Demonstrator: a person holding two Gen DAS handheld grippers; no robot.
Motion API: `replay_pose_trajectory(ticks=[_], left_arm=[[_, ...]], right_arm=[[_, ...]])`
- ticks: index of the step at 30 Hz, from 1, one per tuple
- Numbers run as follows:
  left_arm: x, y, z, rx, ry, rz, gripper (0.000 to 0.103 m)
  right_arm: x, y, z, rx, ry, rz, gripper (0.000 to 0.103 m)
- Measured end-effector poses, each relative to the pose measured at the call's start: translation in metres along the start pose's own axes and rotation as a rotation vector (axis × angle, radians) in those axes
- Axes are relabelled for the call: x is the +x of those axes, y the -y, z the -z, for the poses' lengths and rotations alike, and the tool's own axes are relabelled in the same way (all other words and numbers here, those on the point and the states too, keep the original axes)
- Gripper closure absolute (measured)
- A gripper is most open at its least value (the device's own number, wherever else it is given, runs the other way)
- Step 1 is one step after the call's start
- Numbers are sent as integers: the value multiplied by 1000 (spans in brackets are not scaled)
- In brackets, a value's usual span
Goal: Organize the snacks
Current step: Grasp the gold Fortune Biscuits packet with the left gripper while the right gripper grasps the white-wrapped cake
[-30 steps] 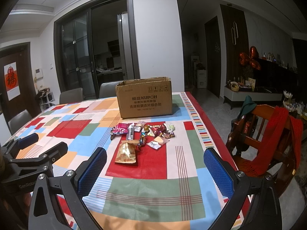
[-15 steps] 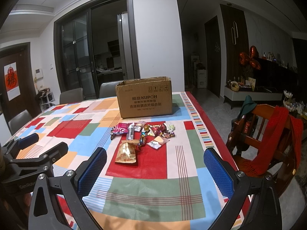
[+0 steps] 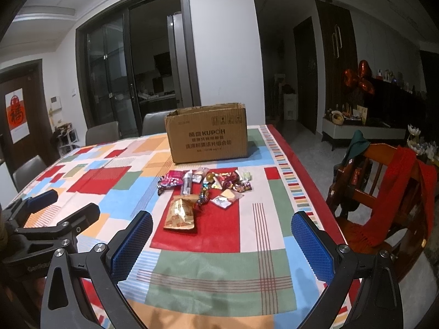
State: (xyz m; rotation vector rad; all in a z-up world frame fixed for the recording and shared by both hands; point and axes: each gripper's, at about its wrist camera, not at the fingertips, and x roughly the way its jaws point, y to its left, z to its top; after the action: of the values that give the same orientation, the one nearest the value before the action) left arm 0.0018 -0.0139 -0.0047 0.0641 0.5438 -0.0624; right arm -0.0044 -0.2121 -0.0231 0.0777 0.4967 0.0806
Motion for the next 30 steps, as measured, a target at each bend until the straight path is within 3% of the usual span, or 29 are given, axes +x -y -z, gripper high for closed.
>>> replay_pose_trajectory(ticks=[12, 19, 30], left_arm=[[49, 12, -18, 25, -71, 29, 1], [98, 22, -25, 39, -153, 59, 9], [166, 31, -22, 17, -298, 79, 21]], right_arm=[[51, 8, -11, -59, -96, -47, 1], [100, 21, -27, -117, -158, -70, 1], [179, 34, -29, -166, -261, -185, 8]])
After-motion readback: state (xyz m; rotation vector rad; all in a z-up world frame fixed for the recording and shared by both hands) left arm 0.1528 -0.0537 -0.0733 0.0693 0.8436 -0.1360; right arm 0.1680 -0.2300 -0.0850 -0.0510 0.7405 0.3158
